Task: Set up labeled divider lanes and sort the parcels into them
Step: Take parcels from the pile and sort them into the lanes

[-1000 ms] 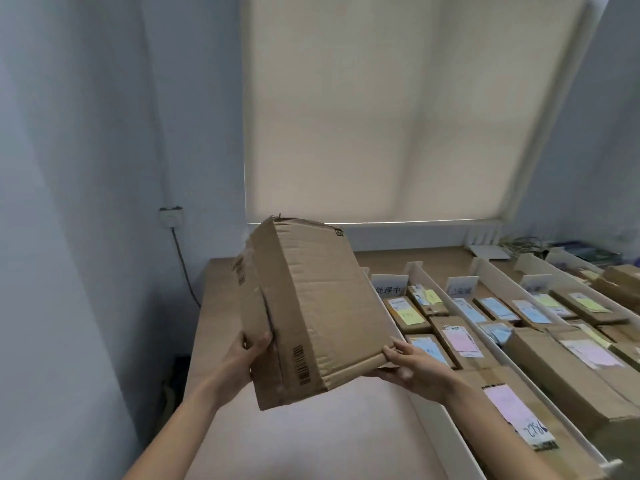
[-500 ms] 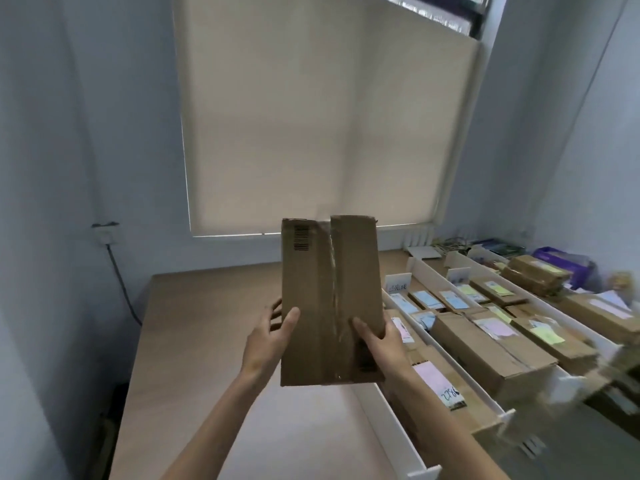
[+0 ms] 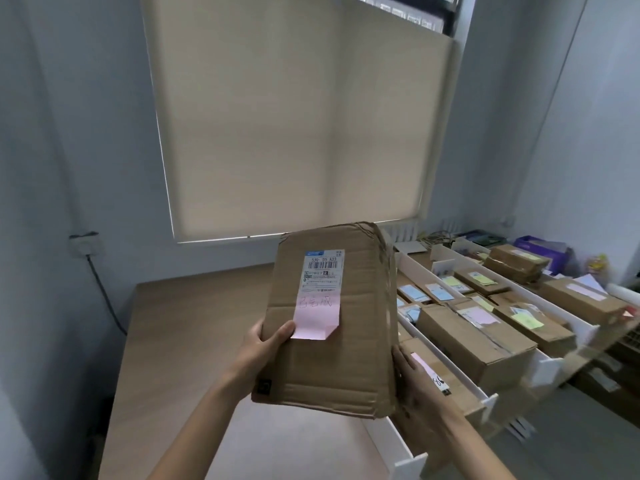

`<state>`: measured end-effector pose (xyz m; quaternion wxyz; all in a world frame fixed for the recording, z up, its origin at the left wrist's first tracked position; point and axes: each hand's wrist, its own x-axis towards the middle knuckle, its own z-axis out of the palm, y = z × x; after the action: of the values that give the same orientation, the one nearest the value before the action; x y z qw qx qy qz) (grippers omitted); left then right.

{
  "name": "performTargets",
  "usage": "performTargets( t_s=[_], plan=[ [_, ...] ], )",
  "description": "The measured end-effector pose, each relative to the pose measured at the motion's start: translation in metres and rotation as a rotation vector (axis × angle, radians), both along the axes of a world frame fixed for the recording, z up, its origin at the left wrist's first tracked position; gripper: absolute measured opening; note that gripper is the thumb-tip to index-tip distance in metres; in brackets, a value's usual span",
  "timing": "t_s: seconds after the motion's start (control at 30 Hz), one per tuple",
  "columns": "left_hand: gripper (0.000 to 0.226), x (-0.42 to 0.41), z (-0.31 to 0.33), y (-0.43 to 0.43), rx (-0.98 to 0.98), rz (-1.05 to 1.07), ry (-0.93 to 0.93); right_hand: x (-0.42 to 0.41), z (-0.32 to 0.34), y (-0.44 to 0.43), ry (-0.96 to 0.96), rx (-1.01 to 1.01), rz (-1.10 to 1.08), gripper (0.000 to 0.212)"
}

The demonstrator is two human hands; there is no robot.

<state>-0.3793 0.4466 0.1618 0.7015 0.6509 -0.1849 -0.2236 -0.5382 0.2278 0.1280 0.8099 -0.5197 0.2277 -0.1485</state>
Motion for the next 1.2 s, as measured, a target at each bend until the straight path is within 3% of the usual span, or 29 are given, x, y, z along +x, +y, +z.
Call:
performTargets(
  t_s=[0.07,0.2,0.3,0.53,0.67,0.83,1.2],
  plan=[
    [0.057,-0.004,-0.005,-0.009,0.020,0.043,-0.061,0.003,0.004,0.000,0.052,-0.120,-0.086,0.036],
    [0.043,-0.014,-0.015,-0.025,0.053,0.086,-0.191,0.004,0.009,0.019,0.012,-0.169,0.022,0.073],
    [0.045,-0.015,-0.024,-0.033,0.067,0.106,-0.197,0.002,0.007,0.032,0.044,-0.428,-0.049,0.092],
    [0.042,-0.023,-0.031,-0.061,0.028,0.067,-0.175,-0.010,0.014,0.031,0.111,-0.758,-0.243,0.066],
    [0.050,-0.031,-0.025,-0.083,0.015,-0.034,-0.207,-0.022,0.021,0.009,0.104,-0.971,-0.327,0.069],
    [0.073,-0.057,-0.013,-0.118,0.005,-0.149,-0.408,-0.056,0.027,-0.033,0.098,-0.942,-0.342,0.049],
    [0.062,-0.199,-0.016,-0.273,0.009,-0.274,-0.432,-0.210,0.015,-0.181,0.033,-0.916,-0.483,0.044]
  ],
)
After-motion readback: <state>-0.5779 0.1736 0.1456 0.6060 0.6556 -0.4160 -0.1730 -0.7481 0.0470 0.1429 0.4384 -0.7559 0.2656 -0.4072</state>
